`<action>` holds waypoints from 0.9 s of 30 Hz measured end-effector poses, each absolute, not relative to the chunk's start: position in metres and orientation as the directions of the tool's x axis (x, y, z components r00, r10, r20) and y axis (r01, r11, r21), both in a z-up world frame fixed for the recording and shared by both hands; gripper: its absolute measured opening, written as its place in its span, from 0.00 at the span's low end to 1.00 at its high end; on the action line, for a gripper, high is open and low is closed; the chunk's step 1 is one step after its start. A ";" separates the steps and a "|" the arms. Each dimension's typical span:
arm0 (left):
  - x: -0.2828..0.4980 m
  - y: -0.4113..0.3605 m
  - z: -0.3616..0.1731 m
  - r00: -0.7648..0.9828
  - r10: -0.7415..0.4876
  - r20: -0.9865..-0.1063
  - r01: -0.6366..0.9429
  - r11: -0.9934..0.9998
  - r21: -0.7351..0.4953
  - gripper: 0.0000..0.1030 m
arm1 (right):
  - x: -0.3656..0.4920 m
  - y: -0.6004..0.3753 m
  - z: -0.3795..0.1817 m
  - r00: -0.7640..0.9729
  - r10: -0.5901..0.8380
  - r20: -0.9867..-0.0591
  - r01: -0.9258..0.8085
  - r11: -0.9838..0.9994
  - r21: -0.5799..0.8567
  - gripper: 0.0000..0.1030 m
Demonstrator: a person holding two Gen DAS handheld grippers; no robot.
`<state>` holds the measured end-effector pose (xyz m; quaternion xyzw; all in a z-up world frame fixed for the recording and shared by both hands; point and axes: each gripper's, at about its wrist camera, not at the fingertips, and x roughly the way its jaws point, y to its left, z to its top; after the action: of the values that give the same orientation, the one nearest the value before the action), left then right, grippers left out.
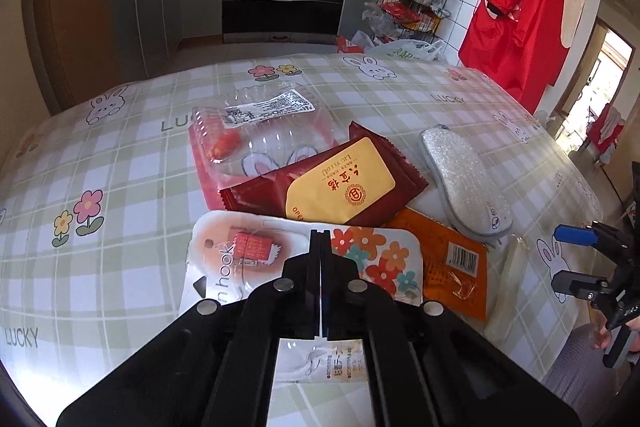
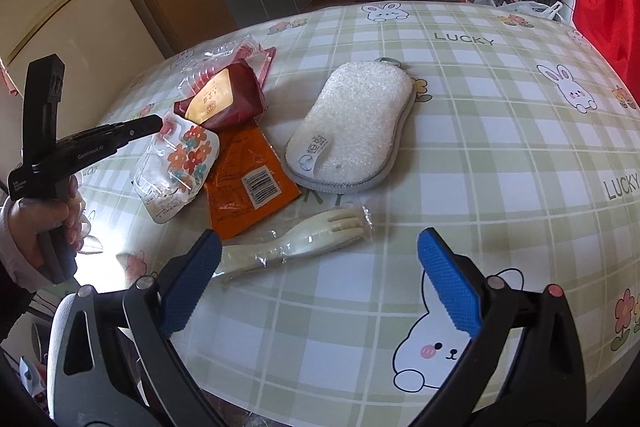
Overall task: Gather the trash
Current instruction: 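Grasp the plastic fork with the right gripper while the left gripper lifts the blister pack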
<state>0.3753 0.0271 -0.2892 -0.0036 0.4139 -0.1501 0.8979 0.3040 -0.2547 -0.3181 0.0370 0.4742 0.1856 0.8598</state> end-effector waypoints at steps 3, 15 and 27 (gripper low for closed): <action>0.361 0.037 -0.289 0.610 -0.275 -0.743 0.259 0.955 -0.140 0.00 | 0.301 -0.246 -0.327 0.453 0.358 -0.816 -0.289 0.925 0.246 0.94; 0.333 0.064 -0.290 0.577 -0.303 -0.758 0.193 0.953 -0.234 0.23 | 0.323 -0.228 -0.344 0.460 0.228 -0.858 -0.109 0.974 0.200 0.79; 0.300 0.059 -0.310 0.528 -0.412 -0.742 -0.116 0.831 -0.544 0.57 | 0.309 -0.227 -0.342 0.473 0.240 -0.847 -0.197 0.967 0.164 0.35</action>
<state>0.2999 0.0585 -0.3101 -0.2764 0.4774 -0.0893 0.8293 0.3091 -0.2265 -0.3419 0.0217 0.4971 0.1276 0.8580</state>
